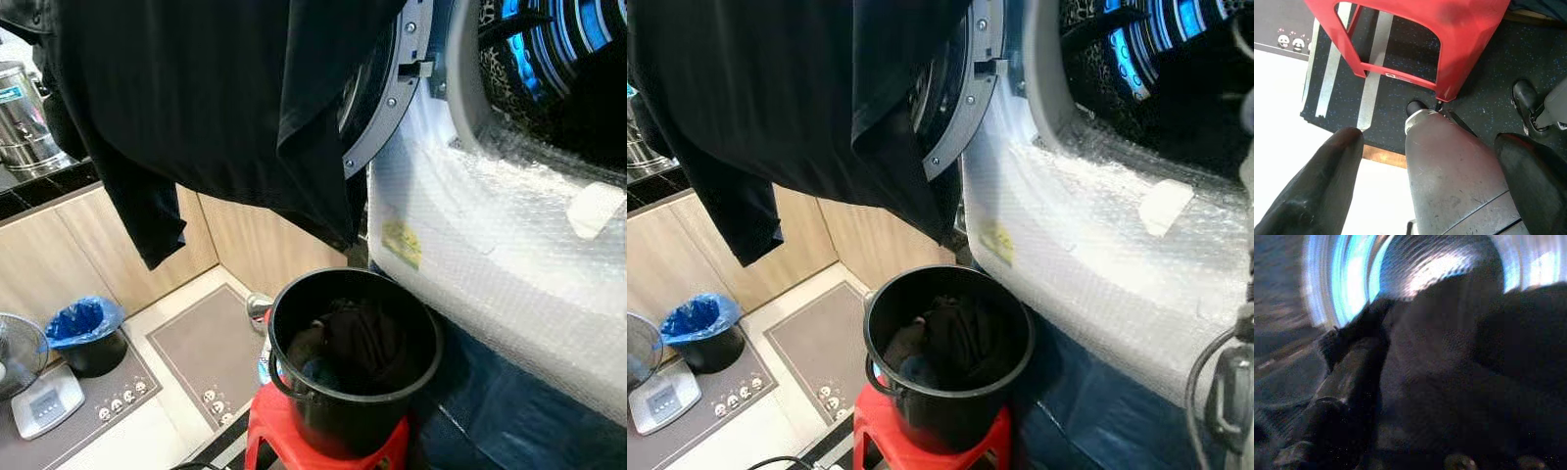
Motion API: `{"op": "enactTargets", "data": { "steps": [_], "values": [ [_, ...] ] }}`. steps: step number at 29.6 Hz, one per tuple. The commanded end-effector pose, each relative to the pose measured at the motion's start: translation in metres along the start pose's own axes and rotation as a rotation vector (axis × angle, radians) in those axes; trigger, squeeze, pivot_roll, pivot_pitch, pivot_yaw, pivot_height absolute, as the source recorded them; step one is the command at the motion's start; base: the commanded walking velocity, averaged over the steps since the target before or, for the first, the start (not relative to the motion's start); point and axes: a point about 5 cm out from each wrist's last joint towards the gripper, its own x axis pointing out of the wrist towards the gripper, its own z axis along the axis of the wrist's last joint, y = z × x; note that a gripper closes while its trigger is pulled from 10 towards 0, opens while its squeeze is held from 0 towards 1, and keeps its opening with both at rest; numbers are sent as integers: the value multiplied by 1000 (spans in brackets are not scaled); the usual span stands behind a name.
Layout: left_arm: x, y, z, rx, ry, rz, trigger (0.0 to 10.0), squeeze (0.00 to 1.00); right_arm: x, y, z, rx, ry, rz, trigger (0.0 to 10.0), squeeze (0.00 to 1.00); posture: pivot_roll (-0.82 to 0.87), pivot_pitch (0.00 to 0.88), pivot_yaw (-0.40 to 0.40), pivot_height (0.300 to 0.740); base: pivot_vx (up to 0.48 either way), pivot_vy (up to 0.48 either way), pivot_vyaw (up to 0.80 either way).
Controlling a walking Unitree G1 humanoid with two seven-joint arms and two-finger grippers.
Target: Clothes washing
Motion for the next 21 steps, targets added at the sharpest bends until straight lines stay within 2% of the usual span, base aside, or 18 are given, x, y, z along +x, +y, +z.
{"op": "enactTargets", "data": {
  "steps": [1, 3, 6, 7, 8, 10, 13, 14, 16, 17, 21],
  "values": [
    [-3, -1, -19, -19, 73, 2, 10000, 0, 3, -10, 21, -76, -109, -154, 10000, 0, -133, 10, 60, 740, 0, 0, 0],
    [-3, -2, -20, -23, 73, 2, 10000, 0, 4, -15, 30, -105, -165, -252, 10000, 0, -132, 10, 59, 740, 0, 0, 0],
    [-3, -2, -20, -24, 73, 2, 10000, 0, 4, -16, 34, -101, -181, -288, 10000, 0, -132, 10, 59, 740, 0, 0, 0],
    [-3, -2, -20, -27, 73, 2, 10000, 0, 3, -8, 35, -121, -197, -251, 10000, 0, -131, 8, 54, 740, 0, 0, 0],
    [-3, -2, -20, -35, 73, 3, 10000, 0, -3, 21, 27, -205, -180, -80, 10000, 0, -131, 6, 51, 740, 0, 0, 0],
    [-3, -2, -20, -38, 73, 4, 10000, 0, -7, 34, 22, -235, -172, -14, 10000, 0, -131, 6, 51, 740, 0, 0, 0],
    [-3, -2, -20, -46, 73, 5, 10000, 0, -19, 55, -11, -251, -16, 184, 10000, 0, -128, 5, 48, 740, 0, 0, 0],
    [-3, -2, -20, -46, 73, 5, 10000, 0, -21, 56, -14, -257, 2, 205, 10000, 0, -129, 0, 48, 740, 0, 0, 0],
    [-3, -3, -19, -45, 73, 6, 10000, 0, -25, 59, -21, -328, 17, 274, 10000, 0, -129, 0, 49, 740, 0, 0, 0],
    [-3, -2, -19, -43, 74, 5, 10000, 0, -31, 60, -34, -300, 142, 388, 10000, 0, -136, 0, 51, 740, 0, 0, 0],
    [-3, -2, -19, -36, 76, 5, 10000, 0, -35, 57, -33, -278, 147, 426, 10000, 0, -137, 0, 52, 740, 0, 0, 0]
  ]
}}
